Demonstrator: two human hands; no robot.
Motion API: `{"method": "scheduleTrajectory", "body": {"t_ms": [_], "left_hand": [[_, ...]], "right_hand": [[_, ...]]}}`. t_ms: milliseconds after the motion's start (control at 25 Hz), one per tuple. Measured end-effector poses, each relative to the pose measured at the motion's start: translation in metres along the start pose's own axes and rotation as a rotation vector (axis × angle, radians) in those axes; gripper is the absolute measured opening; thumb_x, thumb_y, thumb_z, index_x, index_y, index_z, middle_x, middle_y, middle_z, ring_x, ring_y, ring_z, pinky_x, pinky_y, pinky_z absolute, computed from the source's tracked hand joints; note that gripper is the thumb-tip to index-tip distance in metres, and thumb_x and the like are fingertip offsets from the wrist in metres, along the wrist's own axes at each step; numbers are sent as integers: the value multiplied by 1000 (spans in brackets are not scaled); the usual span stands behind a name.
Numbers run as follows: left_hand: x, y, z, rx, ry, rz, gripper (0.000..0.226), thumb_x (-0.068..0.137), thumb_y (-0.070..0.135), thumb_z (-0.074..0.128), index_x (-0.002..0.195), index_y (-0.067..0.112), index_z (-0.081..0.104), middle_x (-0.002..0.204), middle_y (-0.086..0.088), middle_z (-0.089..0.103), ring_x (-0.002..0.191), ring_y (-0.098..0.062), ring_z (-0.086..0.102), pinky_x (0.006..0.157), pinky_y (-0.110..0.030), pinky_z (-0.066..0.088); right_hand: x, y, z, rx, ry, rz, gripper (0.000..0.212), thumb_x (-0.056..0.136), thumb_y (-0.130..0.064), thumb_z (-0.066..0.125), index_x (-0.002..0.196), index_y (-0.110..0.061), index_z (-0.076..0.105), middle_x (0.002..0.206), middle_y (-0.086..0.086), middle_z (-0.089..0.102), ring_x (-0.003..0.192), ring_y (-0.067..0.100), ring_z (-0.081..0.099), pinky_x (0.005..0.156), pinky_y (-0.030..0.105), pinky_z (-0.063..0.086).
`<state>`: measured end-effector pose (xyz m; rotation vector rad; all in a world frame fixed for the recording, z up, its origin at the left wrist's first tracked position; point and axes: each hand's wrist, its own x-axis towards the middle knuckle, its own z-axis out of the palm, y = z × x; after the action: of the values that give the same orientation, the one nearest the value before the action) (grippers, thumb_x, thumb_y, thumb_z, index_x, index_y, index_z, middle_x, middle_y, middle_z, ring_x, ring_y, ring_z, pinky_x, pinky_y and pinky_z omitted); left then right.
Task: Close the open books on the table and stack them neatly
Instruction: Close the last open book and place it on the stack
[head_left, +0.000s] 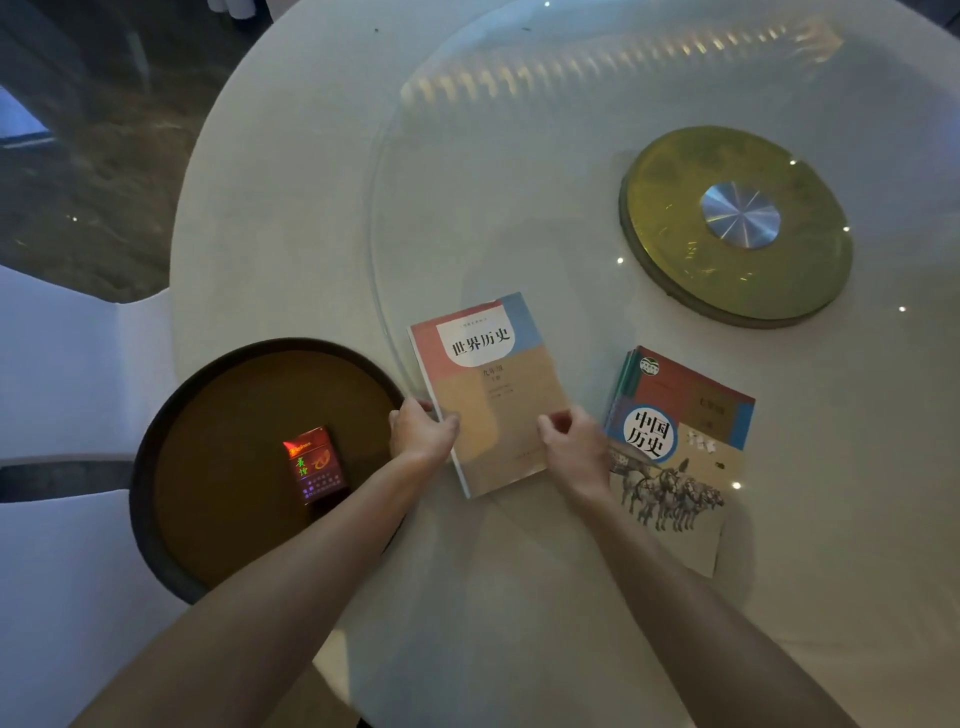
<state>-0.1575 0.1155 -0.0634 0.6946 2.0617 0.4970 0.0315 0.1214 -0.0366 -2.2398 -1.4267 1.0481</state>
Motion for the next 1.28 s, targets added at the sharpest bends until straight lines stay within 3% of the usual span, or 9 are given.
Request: {"method": "scheduleTrajectory", "body": {"t_ms": [120, 200, 320, 480, 640, 760, 920, 1120, 1280], "left_hand": [[3, -5, 1, 17, -2, 1, 41, 87, 33, 73, 118, 11, 60, 121, -9, 62, 98, -26, 66, 86, -42, 56], [4, -6, 2, 20, -19, -4, 35, 86, 35, 73, 111, 10, 67, 110, -5, 70, 94, -22, 68, 76, -35, 55], [4, -6, 2, -15, -19, -20, 21, 86, 36, 75, 87, 16, 69, 91, 0, 74, 70, -7, 62, 54, -25, 43], [3, 7, -3, -267, -50, 12, 26, 83, 26, 80, 93, 17, 58, 97, -5, 70, 83, -17, 68, 65, -29, 53], [-5, 35, -15, -454, -219, 48, 37, 91, 19, 72, 123, 13, 54, 114, -10, 69, 94, -26, 72, 70, -38, 62], [-13, 61, -25, -567, -388, 52, 40, 93, 20, 70, 130, 18, 56, 115, -10, 72, 96, -30, 74, 65, -40, 62], [-28, 98, -17, -614, -596, 119, 37, 89, 20, 73, 125, 22, 61, 112, -8, 76, 96, -31, 75, 70, -45, 62], [-44, 123, 32, -546, -646, 176, 37, 90, 10, 71, 125, 17, 63, 114, -11, 77, 96, -31, 75, 76, -48, 61], [-60, 121, 81, -467, -659, 156, 42, 89, 10, 74, 128, 17, 62, 110, -8, 78, 95, -29, 76, 80, -48, 61]], "right_hand": [[37, -6, -3, -179, -65, -54, 45, 96, -36, 59, 131, -7, 58, 126, 13, 55, 120, 30, 53, 103, 45, 48], [49, -5, -1, -295, -80, -41, 50, 96, -37, 59, 134, -6, 55, 133, 16, 51, 128, 33, 47, 107, 44, 40], [52, -2, 0, -283, -109, -13, 46, 96, -37, 59, 131, -7, 56, 132, 15, 52, 127, 35, 48, 108, 47, 43], [48, 6, 0, -133, -181, 69, 35, 95, -32, 62, 120, -8, 60, 120, 13, 64, 113, 32, 62, 99, 52, 53], [36, 15, -4, 143, -263, 138, 22, 97, -28, 64, 106, -8, 65, 105, 11, 70, 102, 31, 68, 91, 55, 58], [34, 15, -21, 329, -255, 131, 24, 98, -34, 64, 101, -10, 66, 107, 12, 71, 102, 28, 69, 90, 48, 59], [31, 13, -62, 814, -415, 291, 30, 100, -33, 59, 111, -6, 69, 106, 12, 71, 92, 27, 65, 70, 35, 52], [31, 51, -123, 1012, -201, 302, 24, 97, -17, 63, 119, -6, 64, 107, 14, 74, 93, 29, 70, 80, 50, 60], [27, 96, -152, 874, -82, 280, 21, 98, -18, 64, 116, -7, 65, 107, 9, 78, 83, 19, 75, 65, 37, 60]]}}
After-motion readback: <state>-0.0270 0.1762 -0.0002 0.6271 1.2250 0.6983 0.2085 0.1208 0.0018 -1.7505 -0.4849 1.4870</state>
